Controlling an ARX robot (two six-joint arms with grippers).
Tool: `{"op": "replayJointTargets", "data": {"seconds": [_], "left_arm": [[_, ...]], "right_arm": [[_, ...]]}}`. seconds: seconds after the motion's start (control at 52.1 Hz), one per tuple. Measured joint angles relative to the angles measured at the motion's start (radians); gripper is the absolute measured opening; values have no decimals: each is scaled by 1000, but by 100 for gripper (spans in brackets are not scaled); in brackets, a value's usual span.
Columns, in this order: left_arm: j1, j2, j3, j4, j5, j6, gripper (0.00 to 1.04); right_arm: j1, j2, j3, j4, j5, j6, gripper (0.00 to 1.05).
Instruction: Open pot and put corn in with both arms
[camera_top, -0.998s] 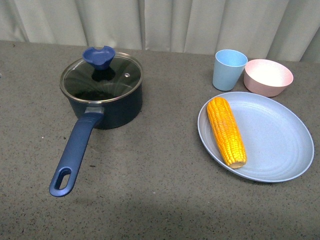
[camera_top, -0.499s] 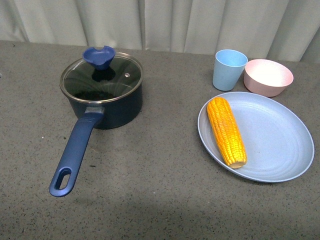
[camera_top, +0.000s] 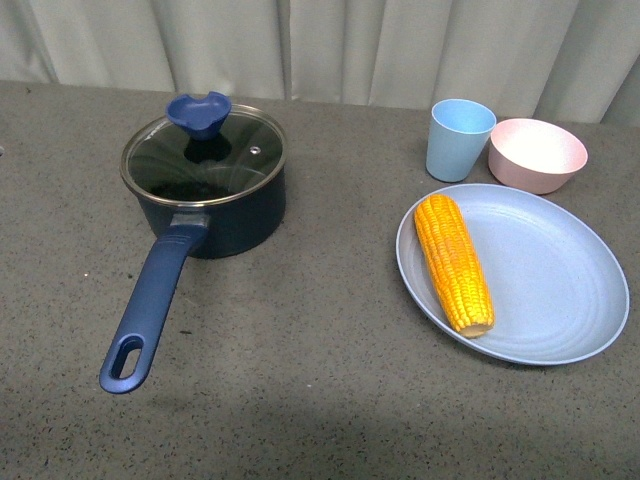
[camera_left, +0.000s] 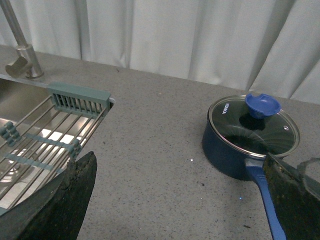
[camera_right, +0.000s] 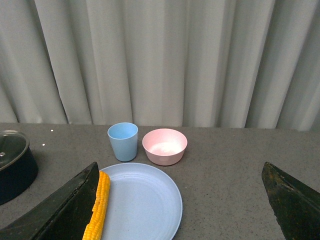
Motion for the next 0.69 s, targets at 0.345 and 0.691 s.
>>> {"op": "replayJointTargets", "data": {"seconds": [0.345, 0.691], "left_arm": [[-164, 1088, 319, 781, 88, -58, 98], [-256, 1511, 644, 763, 108, -30, 98]], "right_arm": [[0, 0, 0, 0, 0, 0, 95], [0, 0, 0, 0, 0, 0, 95]]}}
